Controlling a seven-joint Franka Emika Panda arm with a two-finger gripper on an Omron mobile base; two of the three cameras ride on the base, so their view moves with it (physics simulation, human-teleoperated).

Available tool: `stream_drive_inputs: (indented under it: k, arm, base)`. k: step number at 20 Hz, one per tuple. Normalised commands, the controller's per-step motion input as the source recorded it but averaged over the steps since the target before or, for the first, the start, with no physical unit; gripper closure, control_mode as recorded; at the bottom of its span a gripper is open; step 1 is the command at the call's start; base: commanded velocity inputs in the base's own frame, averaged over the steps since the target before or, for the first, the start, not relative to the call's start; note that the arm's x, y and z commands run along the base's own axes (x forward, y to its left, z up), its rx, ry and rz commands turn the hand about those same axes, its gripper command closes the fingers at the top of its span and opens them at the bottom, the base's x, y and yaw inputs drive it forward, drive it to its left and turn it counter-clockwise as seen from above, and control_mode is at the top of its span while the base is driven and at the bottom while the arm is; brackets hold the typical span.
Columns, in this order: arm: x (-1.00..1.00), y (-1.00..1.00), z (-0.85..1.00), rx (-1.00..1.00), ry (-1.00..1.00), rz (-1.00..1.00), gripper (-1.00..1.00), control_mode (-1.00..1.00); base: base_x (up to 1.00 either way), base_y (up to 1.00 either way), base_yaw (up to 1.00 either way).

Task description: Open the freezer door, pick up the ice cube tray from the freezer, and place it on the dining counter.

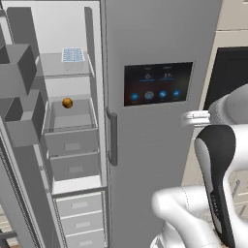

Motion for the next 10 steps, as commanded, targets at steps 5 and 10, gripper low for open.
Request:
stream_drive_inputs:
  k: [5, 10]
  arm:
    - [-0.18, 0.0, 0.0, -0.02, 0.0, 0.04, -1.0, -1.0]
    - [0.0, 0.0, 0.0, 0.0, 0.0, 0.04, -1.0, -1.0]
  base:
    - [0.0, 0.0, 0.0]
    - [0.0, 0.0, 0.0]
